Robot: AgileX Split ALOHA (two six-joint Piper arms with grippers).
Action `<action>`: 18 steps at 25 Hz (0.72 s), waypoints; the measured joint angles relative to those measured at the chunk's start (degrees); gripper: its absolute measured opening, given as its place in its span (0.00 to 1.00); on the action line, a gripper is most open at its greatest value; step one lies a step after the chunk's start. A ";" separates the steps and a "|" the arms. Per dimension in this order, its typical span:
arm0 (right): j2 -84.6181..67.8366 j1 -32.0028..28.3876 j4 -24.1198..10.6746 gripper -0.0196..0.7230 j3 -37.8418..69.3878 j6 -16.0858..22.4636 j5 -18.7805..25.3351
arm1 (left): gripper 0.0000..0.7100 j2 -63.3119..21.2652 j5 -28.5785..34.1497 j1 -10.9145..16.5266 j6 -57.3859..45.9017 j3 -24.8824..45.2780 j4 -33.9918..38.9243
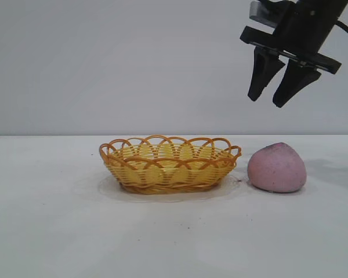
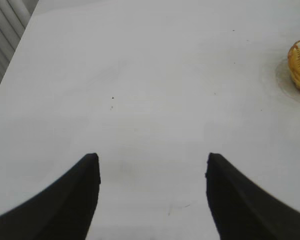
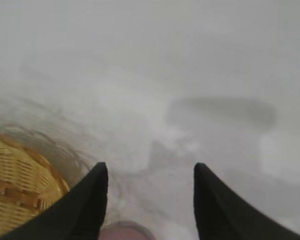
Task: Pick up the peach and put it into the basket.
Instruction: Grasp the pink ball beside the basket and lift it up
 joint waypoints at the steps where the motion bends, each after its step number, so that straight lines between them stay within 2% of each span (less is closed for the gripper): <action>1: 0.00 0.00 -0.08 0.49 0.00 -0.82 0.56 | 0.57 0.00 0.00 0.00 0.00 0.00 0.00; 6: -0.11 0.00 -1.98 0.49 0.00 -2.56 5.57 | 0.57 0.00 0.00 0.00 0.00 0.00 0.00; 14: -5.48 0.00 -4.16 0.49 -0.60 -2.56 17.57 | 0.57 0.00 0.00 0.00 0.00 0.00 0.00; 15: -6.04 0.00 -4.16 0.49 -0.60 -1.93 19.54 | 0.57 0.00 0.00 0.00 0.00 0.00 0.00; 18: -6.53 0.00 -4.71 0.49 -0.70 4.29 23.98 | 0.57 0.00 0.00 0.00 0.00 0.00 0.00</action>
